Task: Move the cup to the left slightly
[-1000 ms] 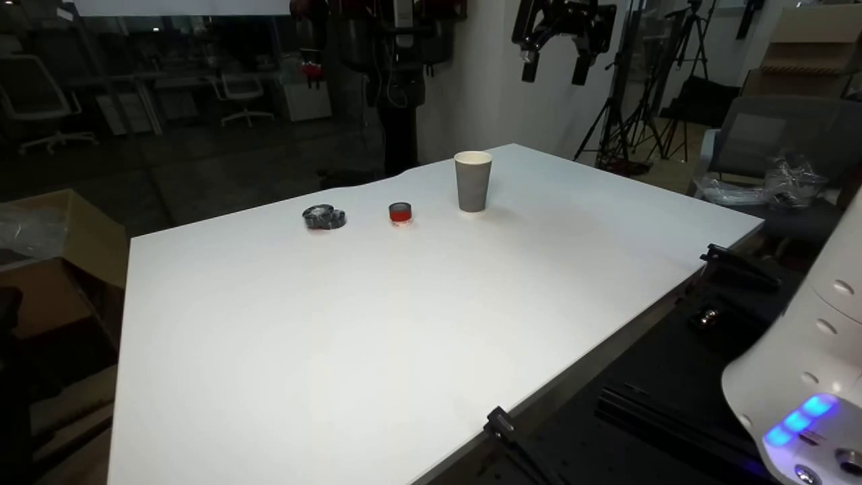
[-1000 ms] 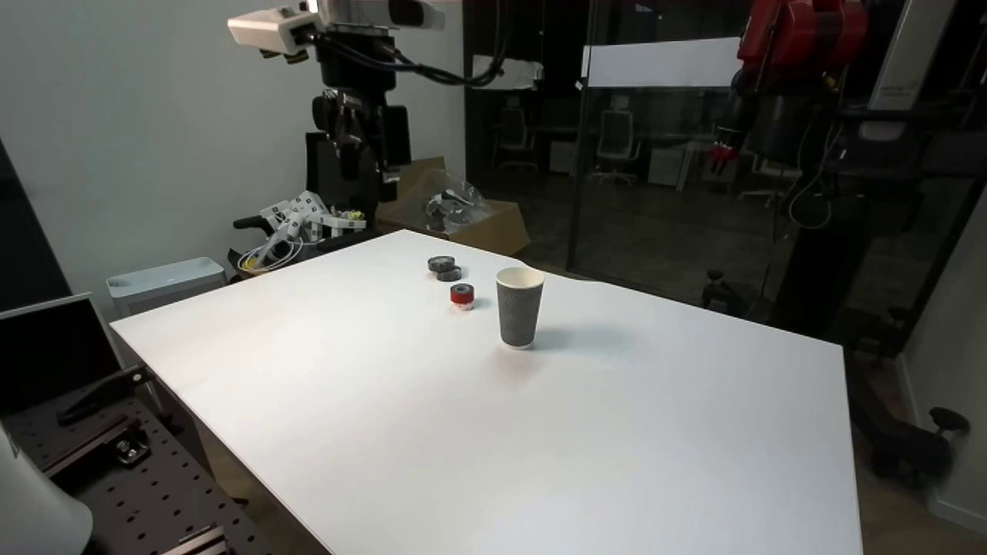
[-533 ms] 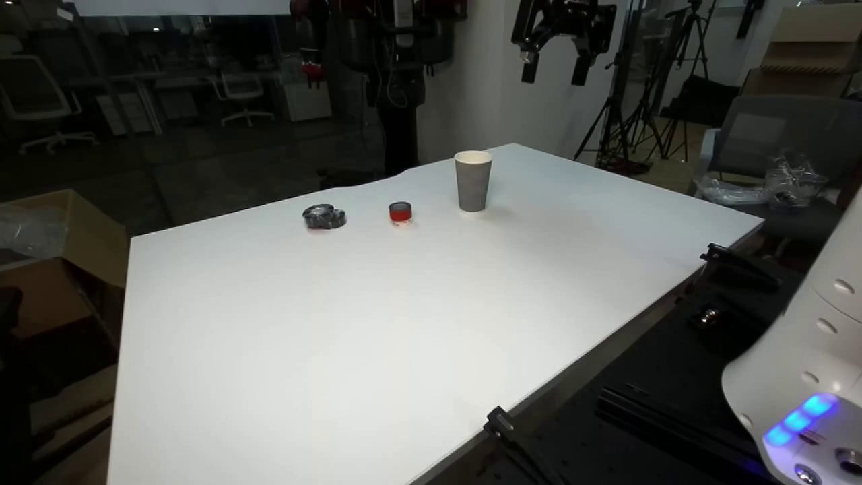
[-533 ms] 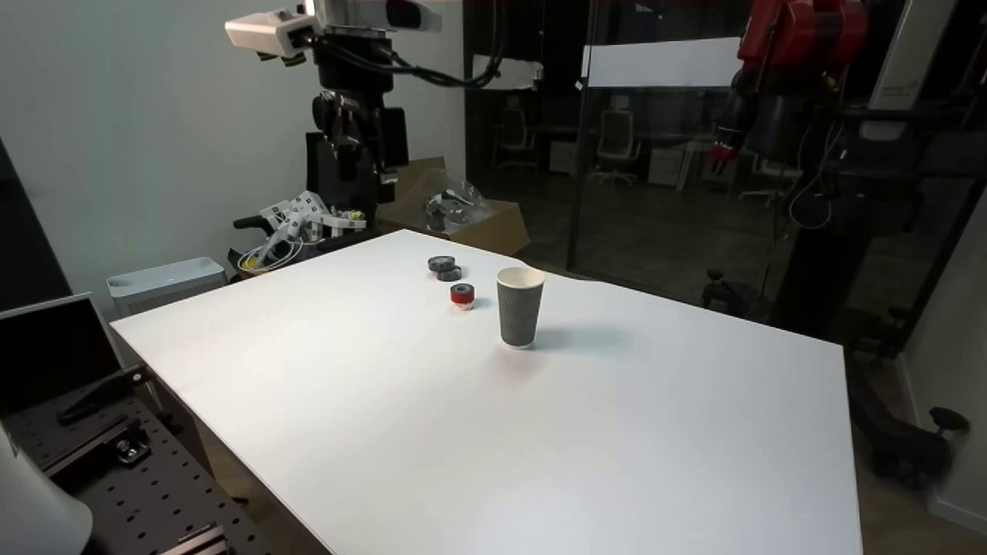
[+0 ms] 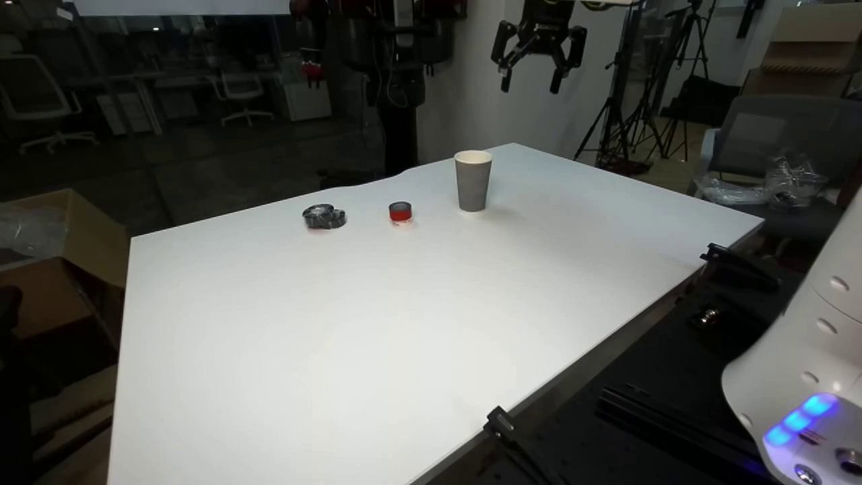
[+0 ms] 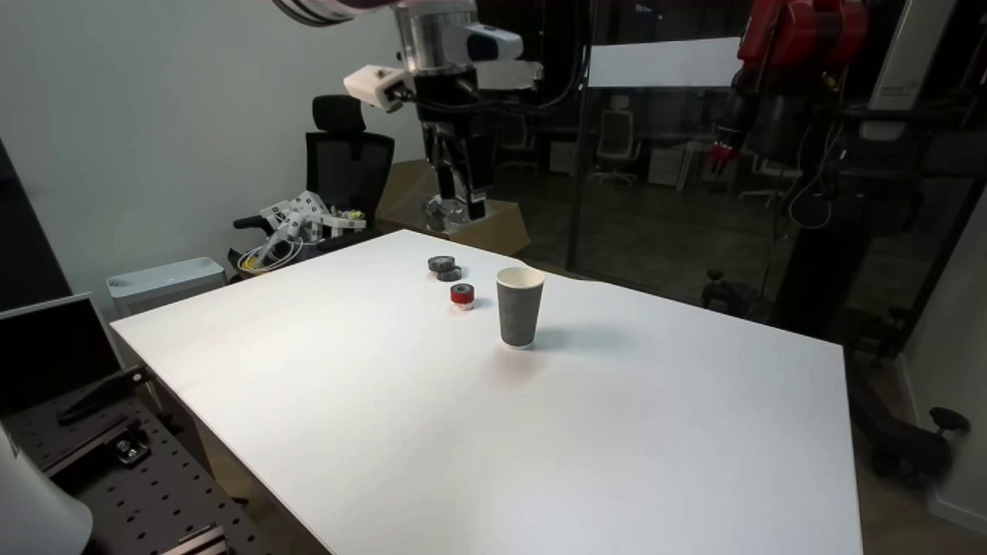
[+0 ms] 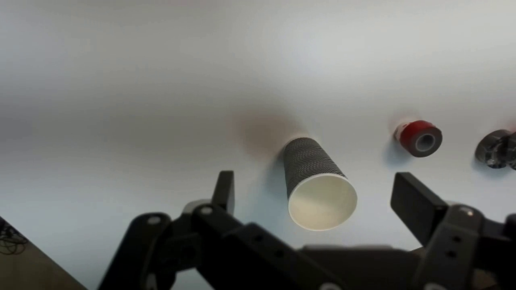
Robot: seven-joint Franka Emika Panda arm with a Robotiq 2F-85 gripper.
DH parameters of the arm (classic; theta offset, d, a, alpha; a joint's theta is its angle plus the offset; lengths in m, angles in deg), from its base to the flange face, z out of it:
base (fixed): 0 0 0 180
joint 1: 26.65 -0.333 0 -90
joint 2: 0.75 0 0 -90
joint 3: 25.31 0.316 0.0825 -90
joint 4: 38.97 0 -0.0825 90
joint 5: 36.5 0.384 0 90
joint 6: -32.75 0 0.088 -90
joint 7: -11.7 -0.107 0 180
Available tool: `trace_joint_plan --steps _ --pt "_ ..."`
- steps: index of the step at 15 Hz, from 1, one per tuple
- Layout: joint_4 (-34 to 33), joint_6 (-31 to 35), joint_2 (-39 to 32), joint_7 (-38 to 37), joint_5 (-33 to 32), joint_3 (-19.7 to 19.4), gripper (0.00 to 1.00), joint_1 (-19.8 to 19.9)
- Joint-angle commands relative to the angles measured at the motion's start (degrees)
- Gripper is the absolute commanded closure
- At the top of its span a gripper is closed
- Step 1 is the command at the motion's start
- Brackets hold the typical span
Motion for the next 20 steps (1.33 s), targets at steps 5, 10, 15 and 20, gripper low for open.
trace_joint_plan --steps 5,10,15,20 --pt "-14.4 -7.1 -16.7 -7.4 -0.4 -2.1 0.00 -0.1" --pt "-20.5 -7.3 -22.9 -11.2 0.3 -2.6 0.00 -0.4" --pt "-30.6 -8.2 -31.8 -10.4 1.8 -3.1 0.00 -0.3" --pt "-41.7 -13.2 -40.8 -9.4 3.7 -2.5 0.00 -0.1"
